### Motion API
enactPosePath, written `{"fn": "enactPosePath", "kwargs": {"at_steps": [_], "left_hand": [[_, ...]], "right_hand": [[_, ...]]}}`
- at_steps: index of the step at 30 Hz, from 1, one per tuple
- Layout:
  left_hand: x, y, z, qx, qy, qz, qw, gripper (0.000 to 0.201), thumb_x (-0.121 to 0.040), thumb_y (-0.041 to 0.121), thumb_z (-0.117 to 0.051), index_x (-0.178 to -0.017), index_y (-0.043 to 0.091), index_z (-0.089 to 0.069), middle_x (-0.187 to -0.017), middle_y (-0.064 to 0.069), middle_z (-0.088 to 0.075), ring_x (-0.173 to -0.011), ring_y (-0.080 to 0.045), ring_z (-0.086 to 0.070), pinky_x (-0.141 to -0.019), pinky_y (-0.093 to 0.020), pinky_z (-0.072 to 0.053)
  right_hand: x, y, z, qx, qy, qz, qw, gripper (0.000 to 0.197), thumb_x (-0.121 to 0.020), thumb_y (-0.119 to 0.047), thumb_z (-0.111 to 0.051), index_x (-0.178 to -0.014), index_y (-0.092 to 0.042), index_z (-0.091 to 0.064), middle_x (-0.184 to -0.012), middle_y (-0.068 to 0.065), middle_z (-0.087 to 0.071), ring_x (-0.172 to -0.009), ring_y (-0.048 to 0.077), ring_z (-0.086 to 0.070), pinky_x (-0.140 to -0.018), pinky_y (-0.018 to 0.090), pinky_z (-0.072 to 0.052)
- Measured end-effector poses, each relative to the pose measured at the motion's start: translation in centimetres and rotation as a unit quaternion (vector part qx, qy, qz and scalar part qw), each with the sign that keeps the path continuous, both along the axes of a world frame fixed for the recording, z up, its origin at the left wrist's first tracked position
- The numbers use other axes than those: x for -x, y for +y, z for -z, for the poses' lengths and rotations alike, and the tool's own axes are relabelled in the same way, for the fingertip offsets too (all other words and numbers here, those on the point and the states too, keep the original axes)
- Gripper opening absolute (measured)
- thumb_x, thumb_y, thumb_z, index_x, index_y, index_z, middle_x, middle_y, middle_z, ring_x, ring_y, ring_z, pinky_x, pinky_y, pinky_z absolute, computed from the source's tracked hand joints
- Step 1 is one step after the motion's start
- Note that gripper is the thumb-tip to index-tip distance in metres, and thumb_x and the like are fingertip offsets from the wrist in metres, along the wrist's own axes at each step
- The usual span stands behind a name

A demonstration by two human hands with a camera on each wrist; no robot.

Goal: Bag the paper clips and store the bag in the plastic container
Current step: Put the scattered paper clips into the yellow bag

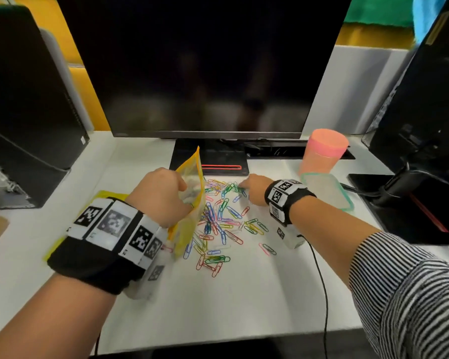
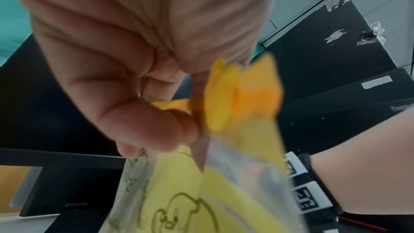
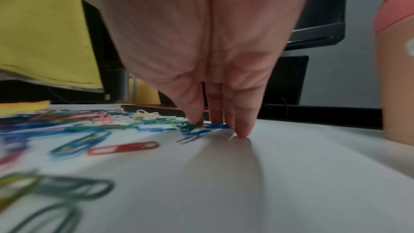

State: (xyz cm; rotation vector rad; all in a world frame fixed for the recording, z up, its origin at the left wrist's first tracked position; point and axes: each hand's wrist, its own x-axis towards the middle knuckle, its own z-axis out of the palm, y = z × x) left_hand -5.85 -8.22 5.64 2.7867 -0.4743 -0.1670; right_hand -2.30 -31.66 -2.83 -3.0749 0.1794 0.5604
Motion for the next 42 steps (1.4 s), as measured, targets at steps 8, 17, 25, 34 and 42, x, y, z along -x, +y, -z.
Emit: {"fn": "enactPosePath", "kwargs": {"at_steps": [8,17,25,34,42], "left_hand": [[1.3,-0.5,0.5,0.028,-0.012,-0.012,0.999,0.037,-0.084,0.033,-0.064,-0.119,0.02,-0.062,-0.125,-0.003,-0.057,-0.116,-0.022,-0.054,-0.093,-0.034,-0.046],[2.3,-0.5,0.6,0.031,-0.012,-0.008,0.999,0.037,-0.083,0.03,-0.066,-0.119,0.019,-0.063,-0.125,-0.003,-0.058,-0.115,-0.022,-0.055,-0.092,-0.033,-0.046],[2.2,-1.0,0.7,0.037,-0.009,0.003,0.999,0.036,-0.086,0.028,-0.063,-0.12,0.017,-0.064,-0.124,-0.004,-0.06,-0.116,-0.022,-0.055,-0.092,-0.031,-0.045],[2.5,-1.9,1.4,0.047,0.014,0.007,0.999,0.035,-0.084,0.028,-0.065,-0.118,0.017,-0.064,-0.125,-0.002,-0.059,-0.117,-0.021,-0.054,-0.089,-0.028,-0.043],[3.1,-2.9,1.7,0.041,0.019,0.025,0.999,0.053,-0.079,0.041,-0.069,-0.124,0.014,-0.059,-0.128,-0.002,-0.054,-0.121,-0.018,-0.049,-0.095,-0.028,-0.041]], "right_hand": [[5.8,0.9,1.6,0.003,0.022,-0.088,0.996,0.046,-0.091,-0.009,-0.041,-0.136,-0.012,-0.049,-0.127,0.016,-0.051,-0.112,0.035,-0.054,-0.097,0.039,-0.046],[9.5,0.1,1.3,-0.031,0.03,-0.068,0.997,0.082,-0.068,-0.042,-0.078,-0.14,-0.02,-0.044,-0.127,0.01,-0.049,-0.118,0.031,-0.048,-0.095,0.033,-0.044],[7.7,2.3,1.5,-0.026,-0.064,-0.041,0.997,0.027,-0.082,-0.018,-0.066,-0.107,-0.007,-0.071,-0.105,0.012,-0.071,-0.1,0.031,-0.064,-0.083,0.029,-0.051],[6.5,3.6,0.9,-0.015,-0.069,-0.006,0.998,0.019,-0.083,-0.006,-0.054,-0.097,-0.002,-0.066,-0.088,0.015,-0.061,-0.094,0.034,-0.063,-0.068,0.028,-0.046],[7.3,3.1,-6.0,-0.417,-0.252,0.134,0.863,0.019,-0.072,0.002,-0.071,-0.06,-0.009,-0.062,-0.054,0.007,-0.06,-0.038,0.005,-0.056,-0.057,0.027,-0.058]]}}
